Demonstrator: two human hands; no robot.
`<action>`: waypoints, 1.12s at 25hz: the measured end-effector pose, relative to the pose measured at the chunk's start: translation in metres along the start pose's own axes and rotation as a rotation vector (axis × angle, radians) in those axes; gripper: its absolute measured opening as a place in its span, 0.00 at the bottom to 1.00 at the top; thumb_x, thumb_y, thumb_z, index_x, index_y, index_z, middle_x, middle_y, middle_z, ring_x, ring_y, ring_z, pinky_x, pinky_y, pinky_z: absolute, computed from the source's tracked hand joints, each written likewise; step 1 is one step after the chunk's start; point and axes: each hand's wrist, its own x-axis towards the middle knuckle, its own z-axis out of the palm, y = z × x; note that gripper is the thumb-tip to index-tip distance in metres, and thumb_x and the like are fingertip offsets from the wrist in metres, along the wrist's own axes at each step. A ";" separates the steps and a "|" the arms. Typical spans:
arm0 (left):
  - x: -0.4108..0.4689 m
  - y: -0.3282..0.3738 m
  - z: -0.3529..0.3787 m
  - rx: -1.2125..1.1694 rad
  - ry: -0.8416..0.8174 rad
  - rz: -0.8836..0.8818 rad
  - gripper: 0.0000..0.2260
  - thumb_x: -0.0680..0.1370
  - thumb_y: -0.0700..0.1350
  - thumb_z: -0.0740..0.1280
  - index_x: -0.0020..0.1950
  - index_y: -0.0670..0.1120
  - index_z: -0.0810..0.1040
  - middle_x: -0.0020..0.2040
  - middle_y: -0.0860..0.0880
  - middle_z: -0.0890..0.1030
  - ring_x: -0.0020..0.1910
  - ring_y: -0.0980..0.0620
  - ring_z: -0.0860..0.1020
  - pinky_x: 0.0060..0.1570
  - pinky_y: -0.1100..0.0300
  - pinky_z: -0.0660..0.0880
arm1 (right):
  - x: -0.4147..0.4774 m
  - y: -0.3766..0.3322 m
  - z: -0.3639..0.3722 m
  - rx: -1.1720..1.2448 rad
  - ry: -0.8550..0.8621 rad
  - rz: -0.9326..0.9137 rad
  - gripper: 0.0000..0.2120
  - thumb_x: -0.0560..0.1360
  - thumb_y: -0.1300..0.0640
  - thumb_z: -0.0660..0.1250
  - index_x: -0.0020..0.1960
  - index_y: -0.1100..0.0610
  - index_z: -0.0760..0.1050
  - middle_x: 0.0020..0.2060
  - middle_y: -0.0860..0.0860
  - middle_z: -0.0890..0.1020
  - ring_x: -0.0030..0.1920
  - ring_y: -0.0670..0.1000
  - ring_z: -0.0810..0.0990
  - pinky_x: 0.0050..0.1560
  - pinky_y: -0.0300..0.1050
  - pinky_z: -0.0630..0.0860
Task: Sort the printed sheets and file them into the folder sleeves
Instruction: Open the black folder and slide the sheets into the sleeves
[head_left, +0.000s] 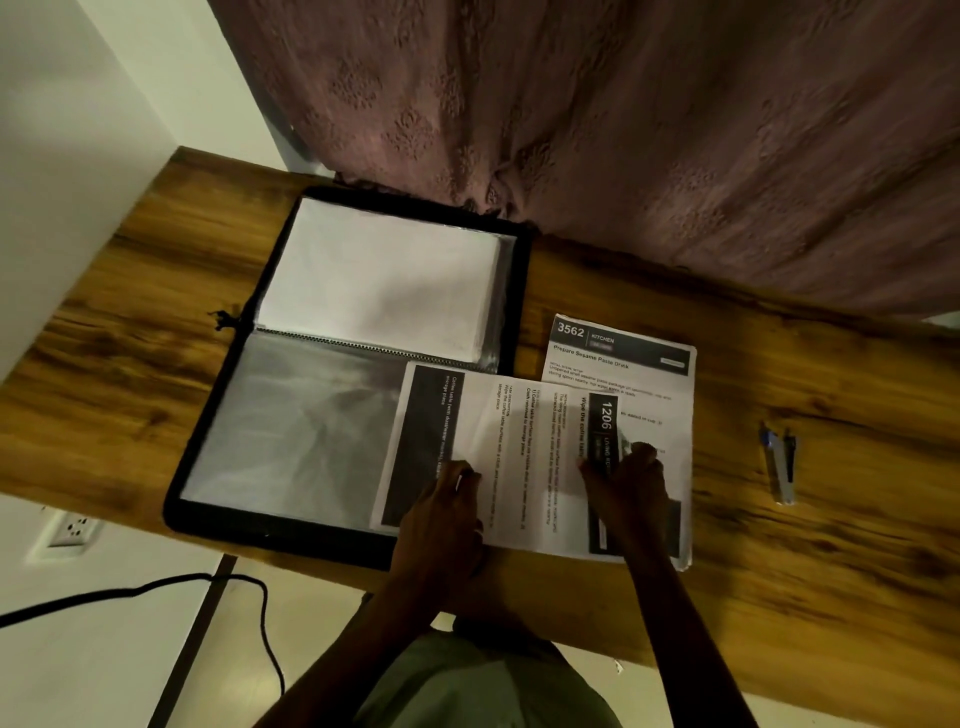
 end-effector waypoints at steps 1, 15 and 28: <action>0.000 -0.001 0.001 -0.005 0.004 0.002 0.30 0.78 0.47 0.70 0.76 0.47 0.61 0.76 0.50 0.58 0.65 0.50 0.75 0.62 0.57 0.77 | 0.002 -0.001 -0.003 0.068 -0.043 0.012 0.30 0.76 0.50 0.70 0.69 0.61 0.61 0.58 0.59 0.77 0.53 0.58 0.80 0.46 0.52 0.81; -0.007 0.005 -0.004 0.041 0.098 0.044 0.29 0.79 0.47 0.68 0.77 0.47 0.60 0.77 0.49 0.56 0.71 0.48 0.68 0.65 0.55 0.74 | -0.032 -0.061 0.048 0.440 -0.348 -0.131 0.09 0.81 0.57 0.61 0.60 0.49 0.71 0.51 0.46 0.79 0.52 0.48 0.79 0.42 0.38 0.77; -0.023 -0.047 -0.017 0.028 0.234 0.181 0.29 0.73 0.54 0.71 0.72 0.50 0.68 0.70 0.46 0.72 0.65 0.43 0.74 0.59 0.46 0.77 | -0.034 -0.066 0.065 0.512 -0.496 -0.072 0.06 0.80 0.54 0.65 0.53 0.55 0.78 0.46 0.52 0.86 0.45 0.52 0.86 0.51 0.56 0.83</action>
